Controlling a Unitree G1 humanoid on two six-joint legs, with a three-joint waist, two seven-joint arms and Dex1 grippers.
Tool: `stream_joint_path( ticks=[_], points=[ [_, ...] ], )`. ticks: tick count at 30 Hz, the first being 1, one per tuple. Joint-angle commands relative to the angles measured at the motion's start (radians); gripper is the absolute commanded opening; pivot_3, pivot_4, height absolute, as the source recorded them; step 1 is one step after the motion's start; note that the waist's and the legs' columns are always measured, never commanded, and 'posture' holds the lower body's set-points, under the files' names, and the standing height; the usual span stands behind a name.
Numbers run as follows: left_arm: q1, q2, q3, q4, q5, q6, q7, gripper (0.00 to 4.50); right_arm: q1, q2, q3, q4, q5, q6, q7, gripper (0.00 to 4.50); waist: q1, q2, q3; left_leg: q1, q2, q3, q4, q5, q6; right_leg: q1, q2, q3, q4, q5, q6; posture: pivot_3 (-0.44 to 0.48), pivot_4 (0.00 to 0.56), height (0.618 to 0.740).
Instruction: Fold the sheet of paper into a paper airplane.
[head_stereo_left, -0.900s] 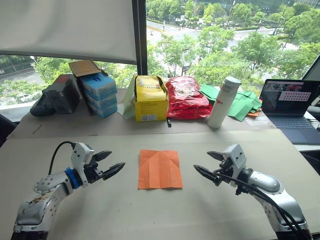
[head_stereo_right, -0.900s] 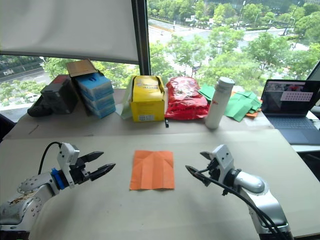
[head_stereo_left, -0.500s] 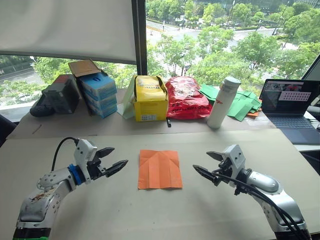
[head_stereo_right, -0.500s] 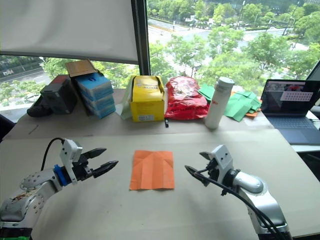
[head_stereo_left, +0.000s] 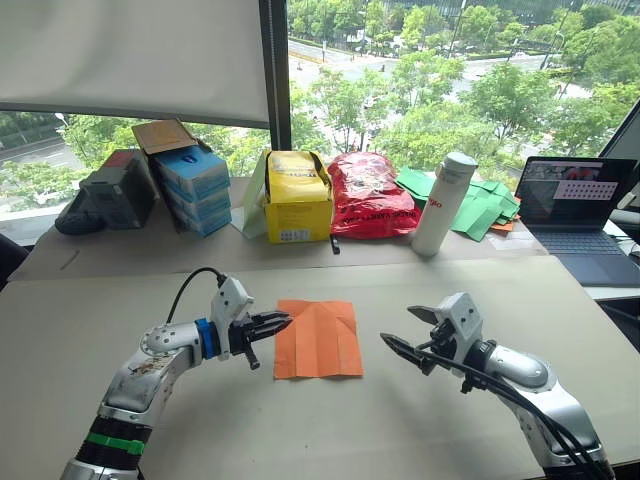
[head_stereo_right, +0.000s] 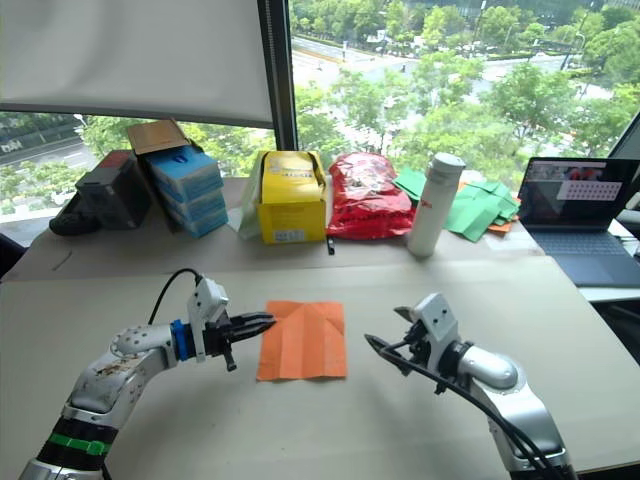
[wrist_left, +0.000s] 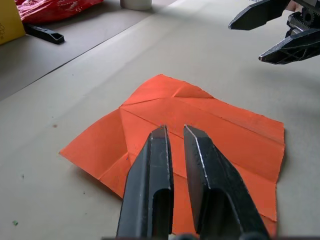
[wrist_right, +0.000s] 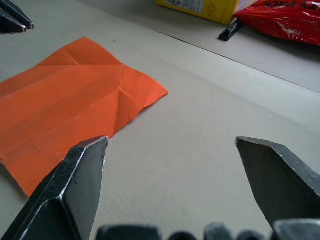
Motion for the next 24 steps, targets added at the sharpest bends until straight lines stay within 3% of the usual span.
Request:
stream_joint_path(
  ticks=[1,11,20,21,24],
  points=[
    [-0.041,-0.002,-0.047,0.062,0.071,-0.07,-0.028,0.04,0.001,0.007,0.002,-0.045,-0.009,-0.013,-0.014,4.5,0.001,0.0,0.0,0.0,0.0,0.0,0.0,0.0,0.0,0.0,0.0,0.0,0.0,0.0,0.0,0.0,0.15,0.74],
    [-0.093,0.0,-0.151,0.201,0.214,-0.121,-0.062,0.04,-0.009,-0.033,0.035,-0.084,-0.031,0.06,-0.003,4.5,0.004,0.0,0.0,0.0,0.0,0.0,0.001,-0.001,0.002,0.0,0.0,0.0,0.0,0.0,0.0,0.0,0.15,0.74],
    [-0.09,-0.015,-0.175,0.217,0.258,-0.148,-0.081,0.04,0.03,-0.13,0.119,-0.324,0.086,0.234,0.131,4.5,0.004,0.0,0.0,0.001,0.001,0.0,0.001,-0.004,0.006,0.001,-0.001,-0.001,0.0,0.0,0.001,0.0,0.15,0.74],
    [-0.09,-0.016,-0.178,0.216,0.262,-0.149,-0.082,0.0,0.03,-0.128,0.143,-0.344,0.087,0.252,0.127,3.96,0.004,0.0,0.0,0.001,0.001,0.0,0.001,-0.004,0.006,0.002,-0.001,0.0,0.0,0.0,0.001,0.0,0.15,0.74],
    [-0.09,-0.018,-0.187,0.213,0.268,-0.146,-0.088,0.0,0.035,-0.095,0.229,-0.377,0.063,0.29,0.081,2.98,0.004,0.0,-0.001,0.002,0.0,0.0,0.002,-0.004,0.007,0.002,-0.002,0.0,0.0,0.0,0.001,0.0,0.15,0.74]
  ],
)
